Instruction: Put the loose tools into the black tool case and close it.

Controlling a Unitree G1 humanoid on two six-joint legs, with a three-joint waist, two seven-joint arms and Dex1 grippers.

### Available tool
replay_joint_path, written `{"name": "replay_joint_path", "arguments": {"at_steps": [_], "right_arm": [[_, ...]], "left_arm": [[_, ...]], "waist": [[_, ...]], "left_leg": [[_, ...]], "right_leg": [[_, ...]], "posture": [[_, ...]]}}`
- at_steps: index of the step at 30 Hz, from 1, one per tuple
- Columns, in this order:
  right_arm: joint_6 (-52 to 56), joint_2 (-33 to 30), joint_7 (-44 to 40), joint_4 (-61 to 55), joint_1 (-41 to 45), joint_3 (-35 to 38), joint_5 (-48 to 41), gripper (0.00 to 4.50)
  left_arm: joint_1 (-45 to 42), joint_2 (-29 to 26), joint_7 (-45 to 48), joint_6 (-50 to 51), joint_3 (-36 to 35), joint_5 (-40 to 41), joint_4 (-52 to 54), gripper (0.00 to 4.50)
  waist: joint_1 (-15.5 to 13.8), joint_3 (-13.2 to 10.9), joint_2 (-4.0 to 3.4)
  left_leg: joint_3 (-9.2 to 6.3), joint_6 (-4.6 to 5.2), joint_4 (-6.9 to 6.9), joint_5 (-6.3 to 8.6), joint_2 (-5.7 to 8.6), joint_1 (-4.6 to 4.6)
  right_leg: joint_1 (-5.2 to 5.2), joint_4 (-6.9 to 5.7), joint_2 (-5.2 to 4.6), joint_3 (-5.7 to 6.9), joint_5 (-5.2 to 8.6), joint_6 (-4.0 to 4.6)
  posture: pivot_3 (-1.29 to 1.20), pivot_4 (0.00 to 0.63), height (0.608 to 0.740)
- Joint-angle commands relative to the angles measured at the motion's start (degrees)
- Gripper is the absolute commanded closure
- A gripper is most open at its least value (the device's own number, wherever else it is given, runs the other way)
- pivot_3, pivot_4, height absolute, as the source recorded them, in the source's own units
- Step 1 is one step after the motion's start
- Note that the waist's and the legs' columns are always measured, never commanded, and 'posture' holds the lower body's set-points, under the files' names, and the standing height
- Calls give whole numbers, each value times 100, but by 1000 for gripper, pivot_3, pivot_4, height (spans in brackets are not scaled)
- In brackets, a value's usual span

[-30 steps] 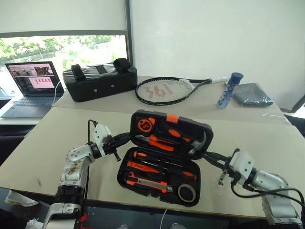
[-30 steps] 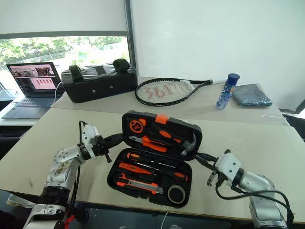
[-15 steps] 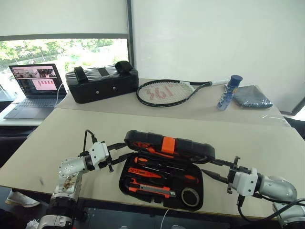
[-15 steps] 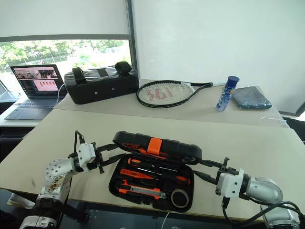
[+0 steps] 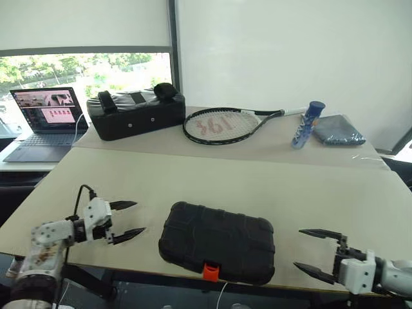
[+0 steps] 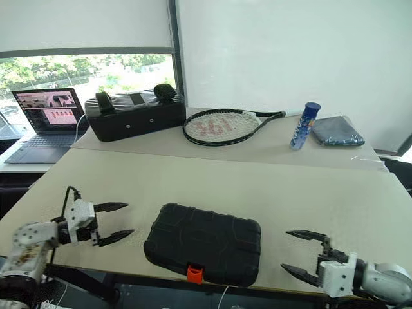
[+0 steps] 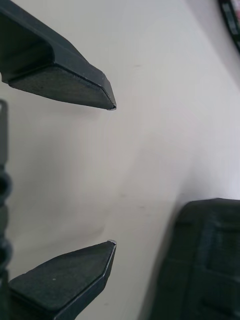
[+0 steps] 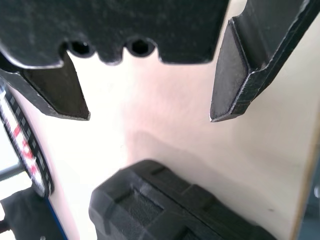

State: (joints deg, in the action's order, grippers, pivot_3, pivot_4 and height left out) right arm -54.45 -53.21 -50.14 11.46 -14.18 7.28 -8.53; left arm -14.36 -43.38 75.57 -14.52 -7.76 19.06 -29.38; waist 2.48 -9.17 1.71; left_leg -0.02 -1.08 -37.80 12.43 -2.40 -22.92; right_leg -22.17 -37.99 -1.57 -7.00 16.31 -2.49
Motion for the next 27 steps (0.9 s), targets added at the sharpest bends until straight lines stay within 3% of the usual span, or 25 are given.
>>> {"name": "replay_joint_path", "arguments": {"at_steps": [1, 2, 4, 7, 8, 10, 12, 21, 27], "right_arm": [[844, -155, -185, -1067, -400, -198, -718, 1438], [1140, -155, -209, -1303, -468, -271, -795, 1867], [1615, -110, -204, -1691, -492, -428, -797, 2550], [2324, -49, -247, -2024, -351, -736, -623, 3287], [2592, -15, -255, -2084, -223, -827, -606, 3879], [2928, 59, -254, -2138, 26, -926, -542, 4386], [3348, 135, -257, -2136, 367, -994, -528, 4500], [4537, 818, -139, -1337, 2328, -1182, -58, 4500], [4563, 884, -34, -248, 3175, -1171, 611, 4500]], "left_arm": [[-71, 8, 354, 408, 139, 206, 343, 533], [-8, 17, 442, 490, 183, 239, 481, 736], [123, 68, 511, 523, 282, 233, 739, 1550], [296, 223, 470, 778, 523, 248, 1375, 2353], [321, 299, 394, 907, 642, 223, 1622, 2921], [359, 403, 230, 1119, 807, 139, 1976, 3475], [369, 459, 48, 1327, 971, -2, 2230, 4142], [227, 1005, -533, 2049, 1169, 67, 2869, 4142], [323, 1119, -701, 2166, 1238, 6, 3096, 4142]], "waist": [[1, -1, 2], [0, 0, 1], [22, 0, 1], [25, 0, 1], [14, 0, 1], [1, -1, 3], [-4, -1, 3], [14, -6, 3], [-32, -12, -4]], "left_leg": [[0, 0, -1, 0, -2, -1], [0, 0, -1, 0, -5, -4], [0, -1, -1, 0, -9, -4], [2, -1, 0, 1, -15, -2], [1, -1, 0, 1, -14, -2], [2, -1, -2, 1, -13, -4], [2, -1, -5, 0, -12, -7], [2, -1, -5, 0, -12, -8], [-2, -1, -4, 1, -7, -43]], "right_leg": [[-1, 0, 1, 0, 4, -4], [-2, -1, 4, 0, 4, -3], [-3, -2, 8, 0, 2, 2], [-4, -4, 12, -4, 0, 9], [-5, -6, 13, -2, 1, 11], [-5, -3, 11, -4, 1, 11], [-6, -3, 11, -4, 2, 9], [-13, -5, 15, -5, 1, 10], [-42, -3, 9, -1, 0, 12]], "posture": [[0, 150, 740], [0, 150, 740], [0, 150, 740], [0, 150, 740], [0, 150, 740], [0, 150, 740], [0, 150, 740], [0, 150, 740], [0, 150, 740]]}}
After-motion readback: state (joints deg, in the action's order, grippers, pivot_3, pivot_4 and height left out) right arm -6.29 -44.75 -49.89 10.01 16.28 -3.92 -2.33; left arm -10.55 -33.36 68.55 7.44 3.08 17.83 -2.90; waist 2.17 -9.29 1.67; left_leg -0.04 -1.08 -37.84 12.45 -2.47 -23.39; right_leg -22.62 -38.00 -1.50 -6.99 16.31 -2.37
